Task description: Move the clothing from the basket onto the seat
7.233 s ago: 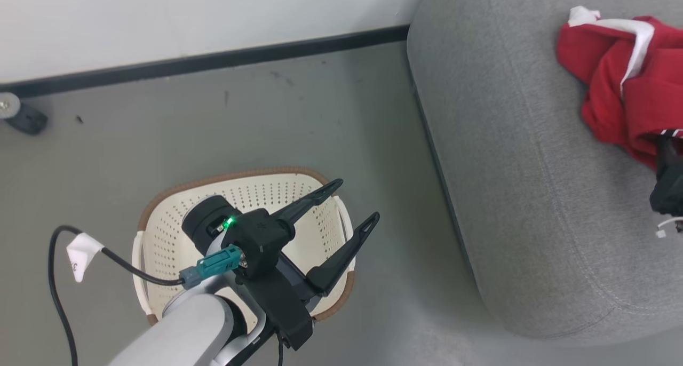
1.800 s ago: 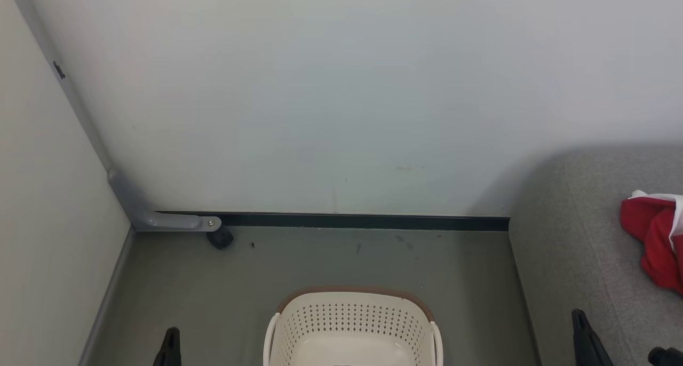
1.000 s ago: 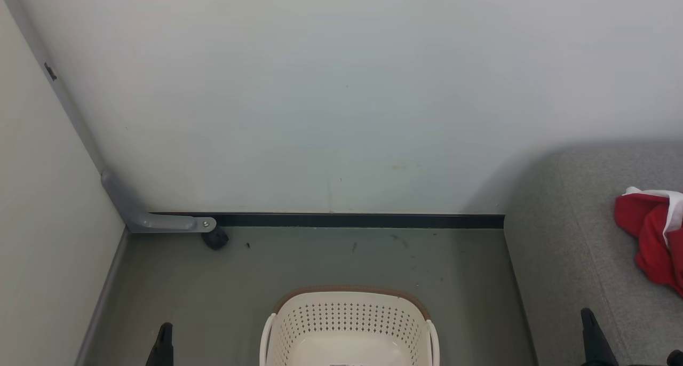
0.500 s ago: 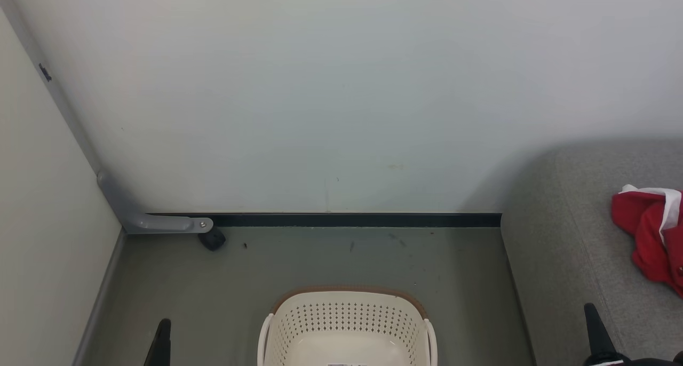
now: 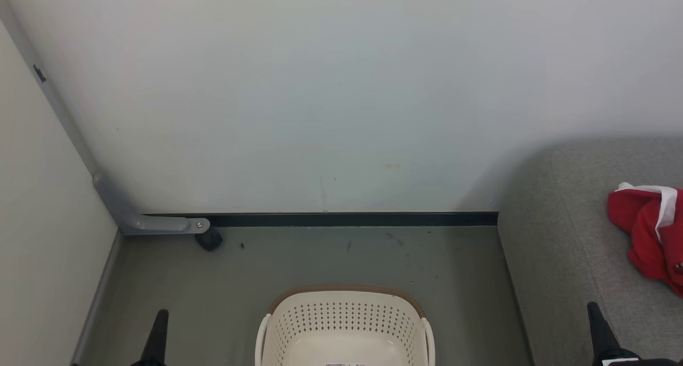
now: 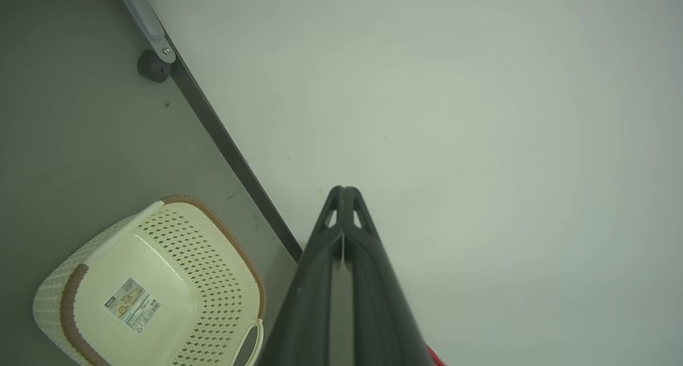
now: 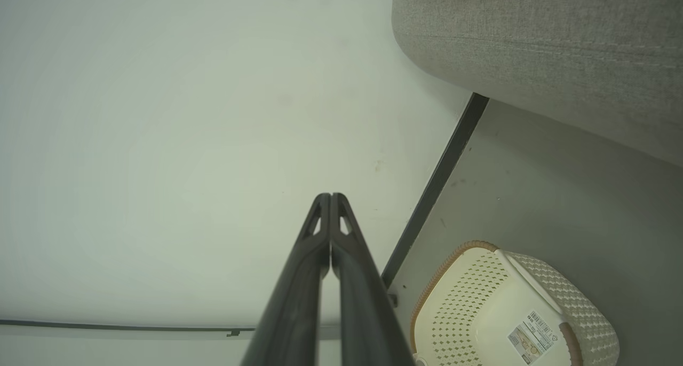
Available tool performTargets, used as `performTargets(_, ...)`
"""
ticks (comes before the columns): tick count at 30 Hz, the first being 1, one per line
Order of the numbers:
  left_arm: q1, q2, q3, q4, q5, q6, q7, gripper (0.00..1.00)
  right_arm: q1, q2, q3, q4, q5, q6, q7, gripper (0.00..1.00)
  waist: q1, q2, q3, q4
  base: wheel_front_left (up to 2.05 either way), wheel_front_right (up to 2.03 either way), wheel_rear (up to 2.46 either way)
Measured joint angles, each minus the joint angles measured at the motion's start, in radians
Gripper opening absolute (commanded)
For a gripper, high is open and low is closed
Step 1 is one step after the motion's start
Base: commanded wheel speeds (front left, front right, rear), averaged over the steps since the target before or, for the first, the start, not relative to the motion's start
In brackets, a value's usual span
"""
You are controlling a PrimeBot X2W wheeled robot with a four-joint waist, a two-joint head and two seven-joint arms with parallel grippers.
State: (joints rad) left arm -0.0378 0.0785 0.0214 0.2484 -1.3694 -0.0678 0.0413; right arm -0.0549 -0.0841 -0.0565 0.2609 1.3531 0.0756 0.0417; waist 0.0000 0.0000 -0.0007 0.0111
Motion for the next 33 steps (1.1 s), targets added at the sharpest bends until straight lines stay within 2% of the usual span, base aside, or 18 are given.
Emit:
performTargets(20, -0.041, -0.033, 0.068, 0.041, -0.215, -0.048, 0.069, 0.0, -0.029, 0.039, -0.074, 0.036, 0.238, 0.043, 0.069, 0.0, 0.0, 0.0, 0.003, -0.011, 0.0, 0.0, 0.0)
performTargets(33, -0.042, -0.036, 0.07, 0.044, -0.231, -0.055, 0.072, 0.0, -0.037, 0.04, -0.077, 0.037, 0.242, 0.045, 0.072, 0.0, 0.0, 0.0, 0.003, -0.011, 0.0, 0.0, 0.0)
